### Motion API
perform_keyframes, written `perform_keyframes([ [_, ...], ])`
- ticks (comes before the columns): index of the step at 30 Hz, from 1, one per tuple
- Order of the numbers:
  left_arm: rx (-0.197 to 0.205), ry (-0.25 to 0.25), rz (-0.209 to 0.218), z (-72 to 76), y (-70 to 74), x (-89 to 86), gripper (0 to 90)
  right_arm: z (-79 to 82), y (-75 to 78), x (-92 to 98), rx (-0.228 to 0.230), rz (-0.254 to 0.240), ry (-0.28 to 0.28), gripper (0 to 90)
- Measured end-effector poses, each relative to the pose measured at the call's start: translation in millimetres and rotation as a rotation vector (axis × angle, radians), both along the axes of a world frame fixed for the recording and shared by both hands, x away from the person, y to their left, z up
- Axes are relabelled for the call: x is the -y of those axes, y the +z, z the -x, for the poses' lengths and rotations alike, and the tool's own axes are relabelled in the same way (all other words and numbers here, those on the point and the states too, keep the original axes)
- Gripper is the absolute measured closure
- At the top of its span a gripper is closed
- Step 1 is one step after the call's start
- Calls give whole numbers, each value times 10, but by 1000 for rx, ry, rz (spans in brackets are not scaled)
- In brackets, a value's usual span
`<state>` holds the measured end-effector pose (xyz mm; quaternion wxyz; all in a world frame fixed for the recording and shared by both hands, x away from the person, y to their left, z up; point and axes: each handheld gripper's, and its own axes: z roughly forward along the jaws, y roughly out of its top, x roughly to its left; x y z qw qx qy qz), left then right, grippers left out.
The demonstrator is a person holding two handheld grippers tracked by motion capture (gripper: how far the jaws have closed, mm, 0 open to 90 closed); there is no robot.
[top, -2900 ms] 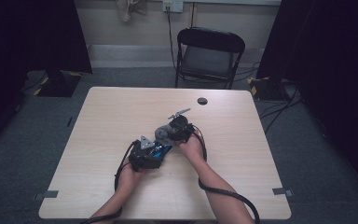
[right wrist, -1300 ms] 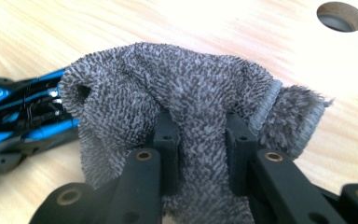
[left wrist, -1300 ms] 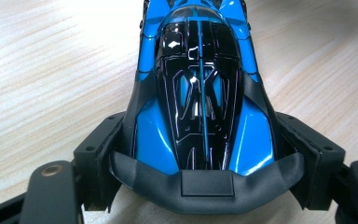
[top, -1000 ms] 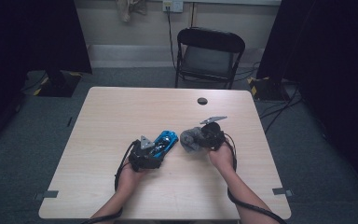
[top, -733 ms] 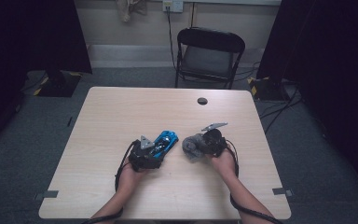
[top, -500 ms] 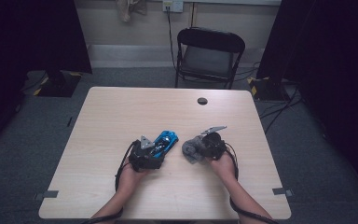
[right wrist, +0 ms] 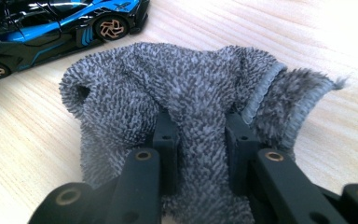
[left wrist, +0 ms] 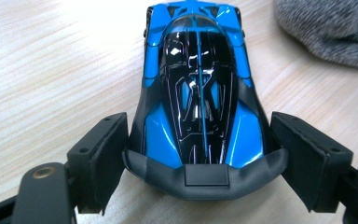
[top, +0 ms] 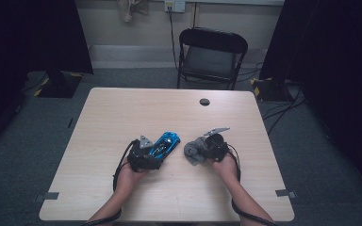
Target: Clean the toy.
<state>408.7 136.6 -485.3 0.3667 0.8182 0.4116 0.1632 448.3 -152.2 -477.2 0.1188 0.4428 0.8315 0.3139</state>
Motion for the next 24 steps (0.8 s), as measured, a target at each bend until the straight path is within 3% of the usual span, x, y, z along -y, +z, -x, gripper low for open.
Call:
perform_keyframes([
  [4, 19, -3, 20, 6, 111, -17, 215, 2, -2, -4, 0, 2, 0, 713],
  [6, 35, -2, 51, -6, 177, -33, 236, 2, -3, -1, -1, 0, -1, 713],
  [12, 30, -5, 96, -98, 268, -56, 324, -1, -5, -3, -2, -1, 0, 714],
  [24, -18, -27, 42, -336, 248, 152, 378, -8, -4, -1, -4, 1, 4, 713],
])
